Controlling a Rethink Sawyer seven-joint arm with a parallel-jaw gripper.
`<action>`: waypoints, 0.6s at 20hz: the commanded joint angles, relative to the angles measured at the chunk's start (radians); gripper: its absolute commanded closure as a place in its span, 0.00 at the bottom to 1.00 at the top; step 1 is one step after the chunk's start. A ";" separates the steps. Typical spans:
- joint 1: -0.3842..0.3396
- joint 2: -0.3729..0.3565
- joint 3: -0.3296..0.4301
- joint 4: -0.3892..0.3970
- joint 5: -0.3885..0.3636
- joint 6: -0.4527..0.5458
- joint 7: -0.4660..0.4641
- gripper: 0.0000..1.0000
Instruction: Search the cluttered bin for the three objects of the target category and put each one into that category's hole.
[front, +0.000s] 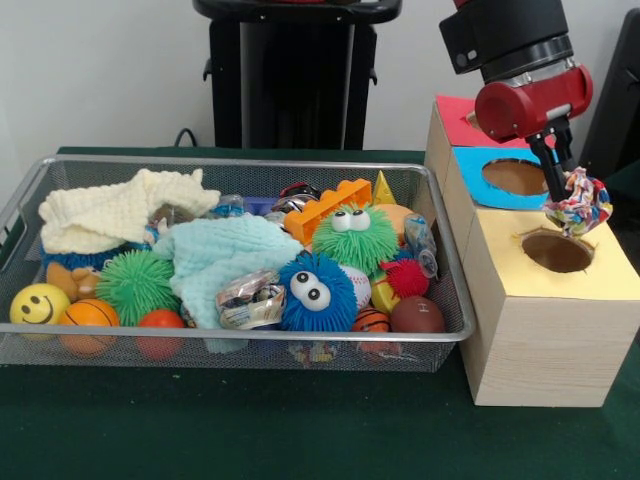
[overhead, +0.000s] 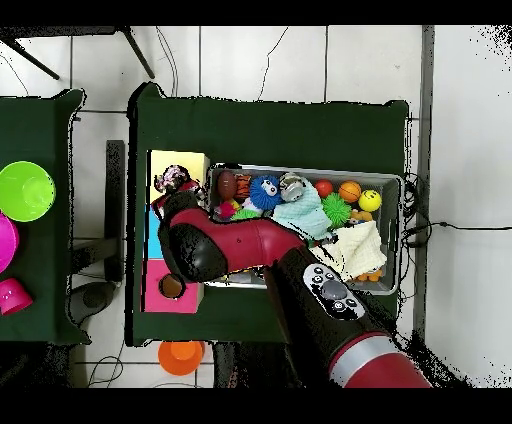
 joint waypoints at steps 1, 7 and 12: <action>0.007 0.018 -0.007 0.030 0.000 0.012 0.204 1.00; 0.012 0.014 -0.015 0.028 0.000 0.023 0.198 1.00; 0.013 0.014 -0.016 0.028 -0.001 0.025 0.196 1.00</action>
